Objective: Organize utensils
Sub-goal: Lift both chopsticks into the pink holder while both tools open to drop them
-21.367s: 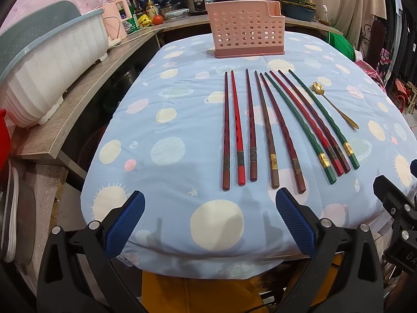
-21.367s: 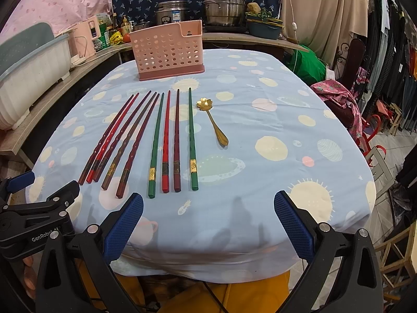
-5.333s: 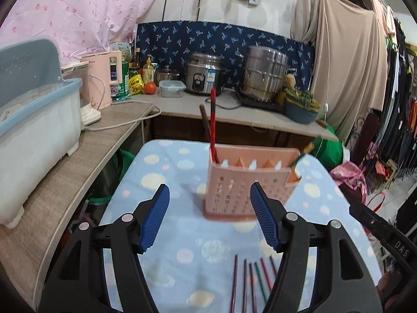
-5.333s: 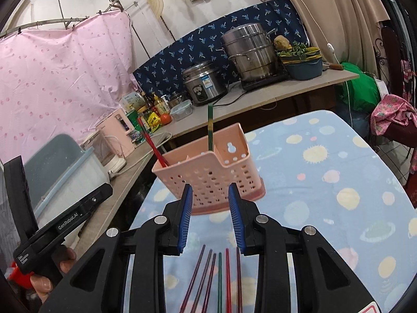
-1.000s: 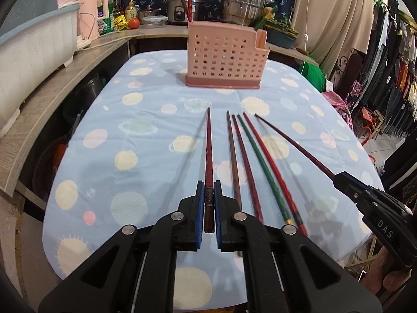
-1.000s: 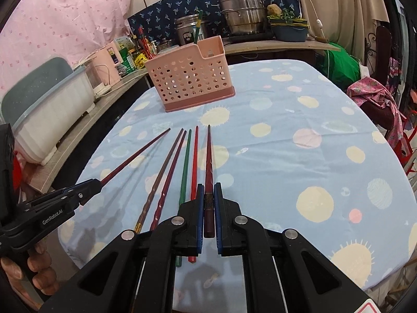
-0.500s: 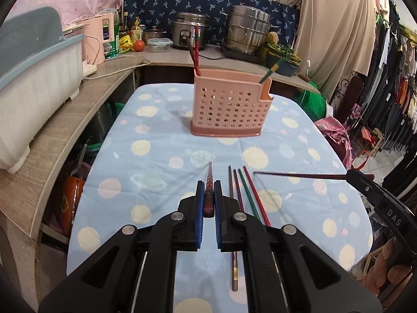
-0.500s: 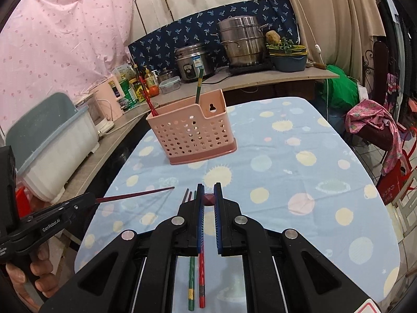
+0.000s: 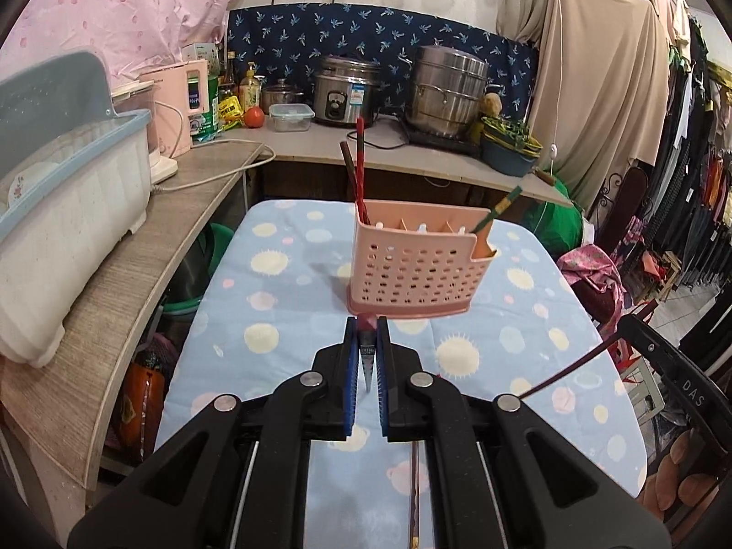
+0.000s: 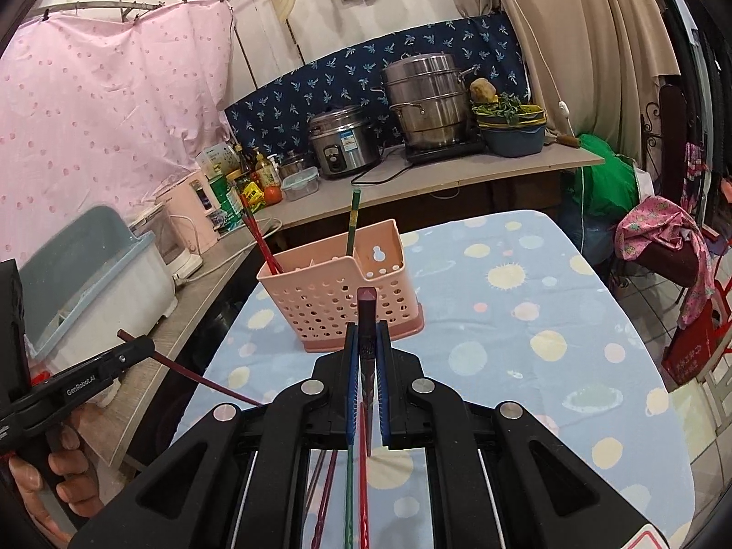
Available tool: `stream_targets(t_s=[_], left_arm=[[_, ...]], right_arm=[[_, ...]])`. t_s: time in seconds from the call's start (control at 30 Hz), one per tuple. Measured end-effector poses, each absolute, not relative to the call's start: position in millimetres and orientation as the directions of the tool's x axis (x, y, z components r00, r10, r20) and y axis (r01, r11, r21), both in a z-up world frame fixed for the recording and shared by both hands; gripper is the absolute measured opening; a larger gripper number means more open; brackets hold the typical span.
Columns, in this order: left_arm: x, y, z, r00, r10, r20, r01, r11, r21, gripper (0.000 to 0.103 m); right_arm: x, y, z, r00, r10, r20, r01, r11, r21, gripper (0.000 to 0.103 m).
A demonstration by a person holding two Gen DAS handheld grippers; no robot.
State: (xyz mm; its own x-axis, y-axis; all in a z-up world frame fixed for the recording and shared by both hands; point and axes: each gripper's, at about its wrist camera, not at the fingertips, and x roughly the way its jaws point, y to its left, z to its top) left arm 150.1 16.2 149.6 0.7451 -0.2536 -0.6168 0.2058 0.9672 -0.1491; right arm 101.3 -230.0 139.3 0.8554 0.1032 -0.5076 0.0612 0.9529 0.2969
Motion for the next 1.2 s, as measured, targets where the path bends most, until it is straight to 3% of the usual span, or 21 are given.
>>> stream_targets(t_s=[0.37, 0.77, 0.9, 1.2], left_arm=[[189.9, 16.5, 196.0, 0.802, -0.257, -0.54, 0.198, 0.966, -0.166, 0.007], [230.9, 8.6, 272.4, 0.905, -0.254, -0.341, 0.189, 0.959, -0.211, 0.007], [246.7, 4.6, 279.3, 0.93, -0.242, -0.277, 0.184, 0.958, -0.218, 0.007], [281.9, -7.1, 252.3, 0.92, -0.218, -0.326, 0.156, 0.966, -0.206, 0.007]], right_arm=[[131.5, -240.2, 171.6, 0.891, 0.122, -0.437, 0.039, 0.938, 0.343, 0.007], [189.2, -250.7, 225.7, 0.957, 0.12, -0.264, -0.004, 0.916, 0.402, 0.007], [210.0, -252.8, 229.7, 0.962, 0.111, -0.251, 0.003, 0.91, 0.414, 0.007], [242.3, -254.3, 206.7, 0.943, 0.096, -0.319, 0.045, 0.913, 0.406, 0.007]])
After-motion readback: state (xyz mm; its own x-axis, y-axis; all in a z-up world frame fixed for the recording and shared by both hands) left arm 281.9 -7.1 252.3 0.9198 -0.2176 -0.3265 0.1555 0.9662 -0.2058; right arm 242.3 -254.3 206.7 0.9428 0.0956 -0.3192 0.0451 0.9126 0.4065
